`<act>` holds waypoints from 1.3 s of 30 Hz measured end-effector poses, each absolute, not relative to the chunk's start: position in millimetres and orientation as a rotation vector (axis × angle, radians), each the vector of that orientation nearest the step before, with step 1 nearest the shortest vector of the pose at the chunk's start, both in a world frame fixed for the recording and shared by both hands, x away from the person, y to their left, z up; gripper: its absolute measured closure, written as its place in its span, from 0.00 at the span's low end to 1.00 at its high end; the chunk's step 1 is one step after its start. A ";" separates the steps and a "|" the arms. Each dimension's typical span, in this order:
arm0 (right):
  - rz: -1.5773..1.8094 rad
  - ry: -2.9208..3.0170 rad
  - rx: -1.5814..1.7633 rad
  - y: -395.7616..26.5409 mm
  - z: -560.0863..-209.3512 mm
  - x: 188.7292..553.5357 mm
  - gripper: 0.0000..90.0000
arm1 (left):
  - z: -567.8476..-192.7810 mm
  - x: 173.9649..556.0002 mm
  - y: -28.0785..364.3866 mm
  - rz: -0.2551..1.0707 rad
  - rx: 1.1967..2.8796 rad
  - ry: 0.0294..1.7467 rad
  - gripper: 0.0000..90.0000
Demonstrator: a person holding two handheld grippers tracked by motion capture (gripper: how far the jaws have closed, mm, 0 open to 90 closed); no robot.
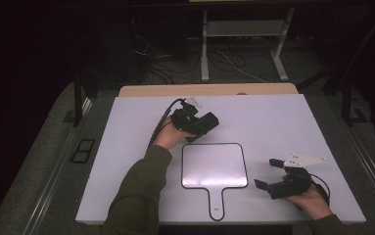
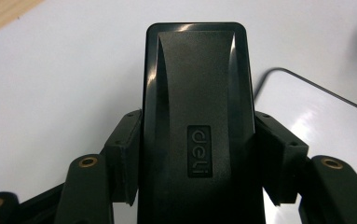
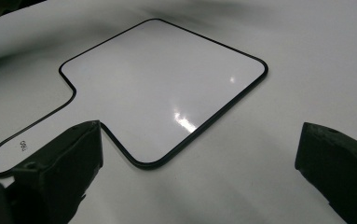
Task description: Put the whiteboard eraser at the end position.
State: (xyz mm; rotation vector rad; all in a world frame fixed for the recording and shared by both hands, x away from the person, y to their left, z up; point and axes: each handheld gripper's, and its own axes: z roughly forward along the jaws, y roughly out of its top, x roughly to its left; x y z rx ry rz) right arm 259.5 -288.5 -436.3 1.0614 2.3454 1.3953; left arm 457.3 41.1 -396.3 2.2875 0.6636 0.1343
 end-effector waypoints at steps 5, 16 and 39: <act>1.399 2.347 1.060 -289.3 -436.7 259.9 0.00 | -400.4 478.5 31.6 0.130 2.328 0.644 0.43; 1.407 2.346 1.069 -290.5 -436.2 259.6 0.00 | -414.4 510.1 3.1 0.134 2.384 0.651 0.43; 1.418 2.337 1.068 -292.5 -435.6 259.5 0.00 | -432.5 521.2 -7.9 0.163 2.391 0.731 0.34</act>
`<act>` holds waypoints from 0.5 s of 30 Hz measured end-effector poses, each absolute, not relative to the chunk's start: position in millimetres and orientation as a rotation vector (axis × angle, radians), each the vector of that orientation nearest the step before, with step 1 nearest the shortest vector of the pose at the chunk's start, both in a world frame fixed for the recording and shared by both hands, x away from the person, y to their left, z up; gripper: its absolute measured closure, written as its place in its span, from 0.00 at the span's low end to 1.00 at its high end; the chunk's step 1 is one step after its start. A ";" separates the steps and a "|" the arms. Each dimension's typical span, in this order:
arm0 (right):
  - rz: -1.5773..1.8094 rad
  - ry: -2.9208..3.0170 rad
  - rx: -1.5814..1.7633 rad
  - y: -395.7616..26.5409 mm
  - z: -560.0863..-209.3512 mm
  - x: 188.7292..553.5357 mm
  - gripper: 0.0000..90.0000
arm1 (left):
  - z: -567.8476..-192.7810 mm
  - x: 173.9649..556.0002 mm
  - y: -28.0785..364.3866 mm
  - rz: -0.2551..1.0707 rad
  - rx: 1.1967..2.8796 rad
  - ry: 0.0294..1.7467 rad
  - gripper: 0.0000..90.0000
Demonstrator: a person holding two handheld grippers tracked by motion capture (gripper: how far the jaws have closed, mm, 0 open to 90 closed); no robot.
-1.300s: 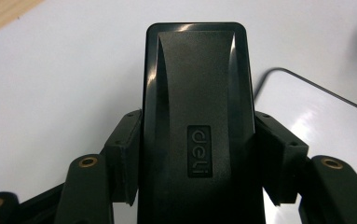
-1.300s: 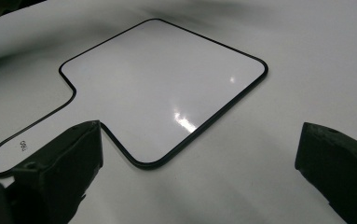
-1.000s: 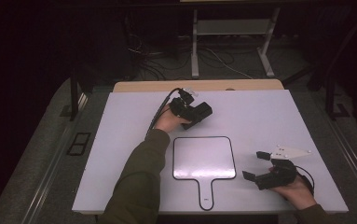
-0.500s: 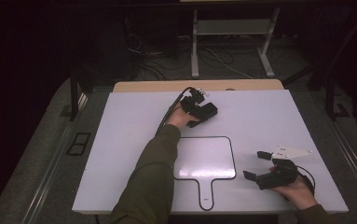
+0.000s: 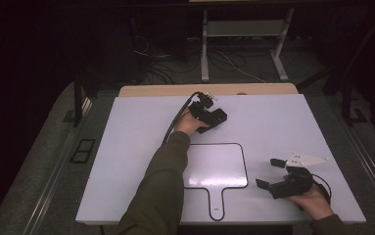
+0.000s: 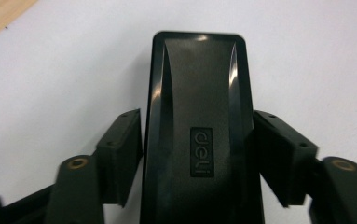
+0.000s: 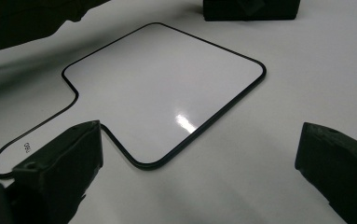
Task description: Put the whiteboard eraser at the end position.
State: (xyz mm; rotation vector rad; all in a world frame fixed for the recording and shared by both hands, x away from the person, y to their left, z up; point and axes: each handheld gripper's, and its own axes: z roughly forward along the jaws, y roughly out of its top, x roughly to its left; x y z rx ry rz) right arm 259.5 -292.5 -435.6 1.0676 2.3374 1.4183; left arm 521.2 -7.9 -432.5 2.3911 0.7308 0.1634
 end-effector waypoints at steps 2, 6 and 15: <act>1.417 2.340 1.070 -292.5 -435.7 259.5 0.00 | -429.8 520.1 -5.7 0.157 2.374 0.732 0.33; 1.418 2.340 1.071 -293.1 -436.0 259.7 0.00 | -425.9 517.9 -1.7 0.159 2.329 0.723 0.29; 1.413 2.350 1.066 -294.0 -438.2 261.1 0.00 | -420.3 502.8 8.6 0.149 2.260 0.700 0.26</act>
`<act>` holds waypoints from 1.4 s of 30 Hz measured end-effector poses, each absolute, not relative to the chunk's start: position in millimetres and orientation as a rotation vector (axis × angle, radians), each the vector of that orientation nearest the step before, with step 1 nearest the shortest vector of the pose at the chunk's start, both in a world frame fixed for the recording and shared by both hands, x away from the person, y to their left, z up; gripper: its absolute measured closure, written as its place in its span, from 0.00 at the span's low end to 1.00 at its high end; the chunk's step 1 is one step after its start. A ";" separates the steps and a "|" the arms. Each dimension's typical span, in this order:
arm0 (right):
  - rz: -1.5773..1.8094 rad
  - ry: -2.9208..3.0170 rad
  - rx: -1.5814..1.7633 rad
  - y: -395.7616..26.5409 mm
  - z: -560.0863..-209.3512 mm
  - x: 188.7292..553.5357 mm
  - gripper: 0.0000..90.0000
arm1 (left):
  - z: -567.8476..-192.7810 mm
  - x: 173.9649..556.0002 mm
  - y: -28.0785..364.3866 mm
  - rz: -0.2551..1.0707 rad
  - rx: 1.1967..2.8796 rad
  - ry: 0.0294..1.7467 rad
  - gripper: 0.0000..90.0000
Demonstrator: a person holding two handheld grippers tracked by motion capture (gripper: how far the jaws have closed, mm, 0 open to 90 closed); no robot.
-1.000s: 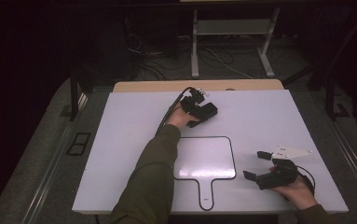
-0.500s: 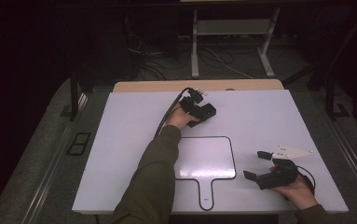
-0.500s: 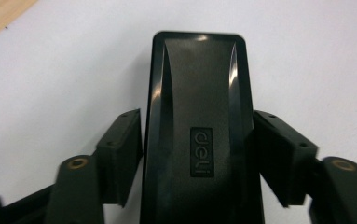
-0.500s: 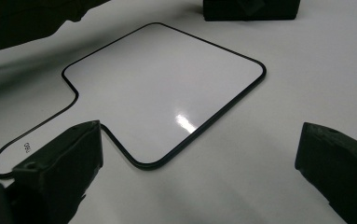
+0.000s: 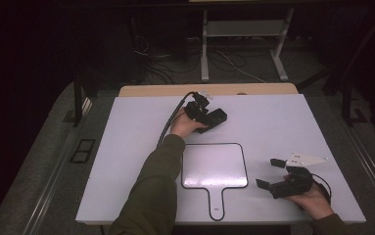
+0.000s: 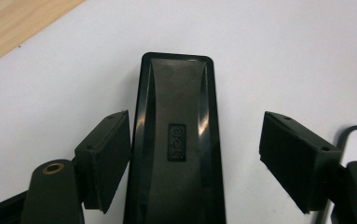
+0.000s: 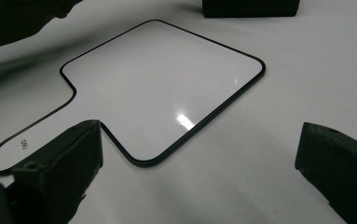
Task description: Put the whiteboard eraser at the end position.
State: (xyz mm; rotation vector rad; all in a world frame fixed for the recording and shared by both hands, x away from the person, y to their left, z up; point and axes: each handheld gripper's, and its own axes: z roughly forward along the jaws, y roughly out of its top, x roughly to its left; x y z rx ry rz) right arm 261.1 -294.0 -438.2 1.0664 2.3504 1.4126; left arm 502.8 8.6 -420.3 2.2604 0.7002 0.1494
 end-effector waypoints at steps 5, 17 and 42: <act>1.419 2.363 1.051 -293.6 -439.5 262.8 0.00 | -416.6 493.7 11.5 0.154 2.216 0.698 0.25; 1.438 2.368 1.065 -292.6 -443.5 264.5 0.00 | -401.5 472.7 28.3 0.203 2.177 0.680 0.20; 1.443 2.366 1.072 -289.7 -445.1 264.0 0.00 | -399.4 386.2 90.9 0.220 2.067 0.695 0.11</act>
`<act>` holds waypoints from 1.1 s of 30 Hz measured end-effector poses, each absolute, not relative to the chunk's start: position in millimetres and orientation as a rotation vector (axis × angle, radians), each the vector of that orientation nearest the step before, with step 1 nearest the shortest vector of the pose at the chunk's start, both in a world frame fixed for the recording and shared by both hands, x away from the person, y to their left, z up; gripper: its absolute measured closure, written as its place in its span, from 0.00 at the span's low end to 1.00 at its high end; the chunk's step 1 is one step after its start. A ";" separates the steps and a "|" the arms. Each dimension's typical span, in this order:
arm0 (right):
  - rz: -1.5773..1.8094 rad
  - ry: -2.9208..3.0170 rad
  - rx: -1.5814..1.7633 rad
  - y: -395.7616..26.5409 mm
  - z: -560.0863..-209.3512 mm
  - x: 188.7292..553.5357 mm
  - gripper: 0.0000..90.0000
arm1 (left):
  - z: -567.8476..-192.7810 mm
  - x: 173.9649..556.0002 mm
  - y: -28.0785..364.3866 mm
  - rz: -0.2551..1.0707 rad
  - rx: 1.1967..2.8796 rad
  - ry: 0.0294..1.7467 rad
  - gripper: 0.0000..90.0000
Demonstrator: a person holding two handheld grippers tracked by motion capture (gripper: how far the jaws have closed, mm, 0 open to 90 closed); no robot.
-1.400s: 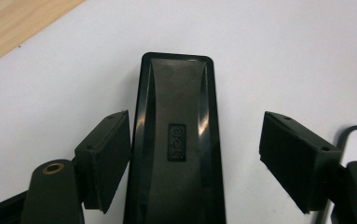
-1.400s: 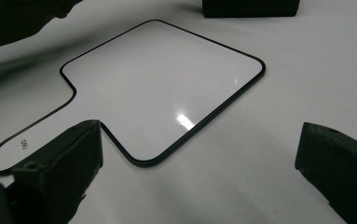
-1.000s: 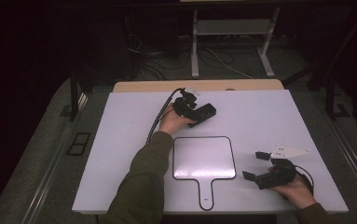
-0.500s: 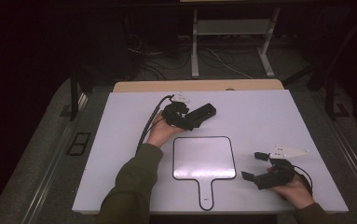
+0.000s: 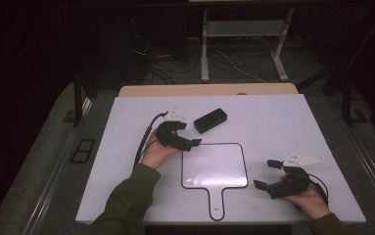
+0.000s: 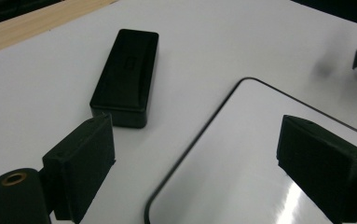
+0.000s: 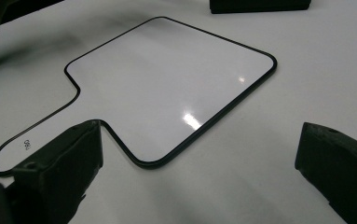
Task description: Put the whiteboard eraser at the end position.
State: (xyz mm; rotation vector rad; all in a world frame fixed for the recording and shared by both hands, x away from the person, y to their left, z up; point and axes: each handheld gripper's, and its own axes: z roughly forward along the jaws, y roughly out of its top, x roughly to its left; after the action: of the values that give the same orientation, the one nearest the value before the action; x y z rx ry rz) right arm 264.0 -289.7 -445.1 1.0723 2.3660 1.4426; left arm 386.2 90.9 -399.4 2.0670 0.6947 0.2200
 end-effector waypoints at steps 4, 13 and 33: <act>1.439 2.367 1.070 -289.5 -444.8 263.6 0.00 | -400.9 371.7 96.1 0.243 2.066 0.702 0.05; 1.433 2.366 1.072 -289.5 -444.9 263.8 0.00 | -406.1 341.8 111.3 0.265 2.045 0.689 0.00; 1.429 2.366 1.070 -289.6 -444.9 263.7 0.00 | -425.4 291.0 152.1 0.246 1.974 0.676 0.00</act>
State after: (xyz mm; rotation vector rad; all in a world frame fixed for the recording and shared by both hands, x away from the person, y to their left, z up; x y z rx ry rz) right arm 263.7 -289.6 -444.9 1.0703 2.3659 1.4288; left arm 291.0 152.1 -425.4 1.9743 0.6757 0.2461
